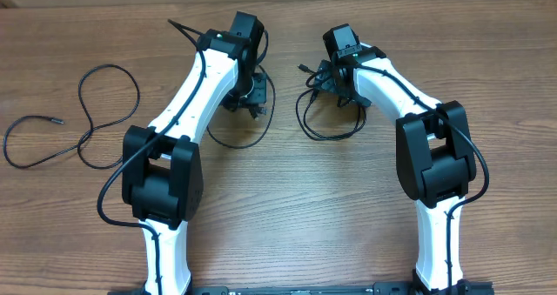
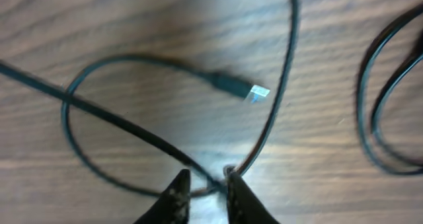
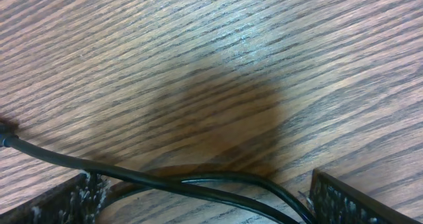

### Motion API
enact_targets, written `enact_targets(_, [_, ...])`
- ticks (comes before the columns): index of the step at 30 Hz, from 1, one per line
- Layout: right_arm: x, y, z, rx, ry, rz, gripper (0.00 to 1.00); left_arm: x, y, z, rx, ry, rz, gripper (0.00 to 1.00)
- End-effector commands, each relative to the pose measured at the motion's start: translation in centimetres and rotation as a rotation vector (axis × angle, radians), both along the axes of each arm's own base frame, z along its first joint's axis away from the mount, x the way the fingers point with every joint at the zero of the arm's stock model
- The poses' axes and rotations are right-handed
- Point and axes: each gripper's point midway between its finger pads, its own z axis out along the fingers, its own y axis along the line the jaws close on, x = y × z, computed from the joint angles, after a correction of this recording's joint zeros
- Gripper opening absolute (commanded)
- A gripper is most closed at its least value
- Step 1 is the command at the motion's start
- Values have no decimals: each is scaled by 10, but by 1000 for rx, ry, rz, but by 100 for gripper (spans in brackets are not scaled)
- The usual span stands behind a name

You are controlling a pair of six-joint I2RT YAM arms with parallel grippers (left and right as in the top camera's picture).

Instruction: Untangle cables

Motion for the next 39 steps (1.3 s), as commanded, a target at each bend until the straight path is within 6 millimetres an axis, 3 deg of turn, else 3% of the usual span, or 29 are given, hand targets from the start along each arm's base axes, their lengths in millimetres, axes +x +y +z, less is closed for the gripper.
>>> enact_targets(1, [-4, -1, -12, -7, 23, -3, 100, -14, 1, -2, -3, 69, -33, 13])
enact_targets(6, [-4, -1, -12, -7, 23, -3, 100, -54, 9, -1, 26, 238, 57, 8])
enact_targets(9, [-4, -1, -12, -7, 23, -3, 100, -62, 23, -1, 102, 264, 73, 10])
enact_targets(12, [-4, -1, -12, -7, 23, -3, 100, -49, 45, -5, 227, 185, 131, 20])
enact_targets(13, [-4, -1, -12, -7, 23, -4, 100, -41, 50, -6, 249, 146, 176, 30])
enact_targets(15, [-4, -1, -12, -7, 23, -3, 100, -15, 55, -8, 237, 44, 230, 43])
enact_targets(18, [-4, -1, -12, -7, 23, -3, 100, 13, 60, -7, 193, -56, 270, 52])
enact_targets(21, [-4, -1, -12, -7, 23, -3, 100, 42, 89, -2, 187, -156, 350, 45])
enact_targets(29, [-4, -1, -12, -7, 23, -3, 100, 55, 126, -12, 184, -165, 443, 47])
enact_targets(37, [-4, -1, -12, -7, 23, -3, 100, 56, 112, -65, 108, -71, 426, 50])
enact_targets(39, [-4, -1, -12, -7, 23, -3, 100, 53, 113, -77, 117, -45, 425, 45])
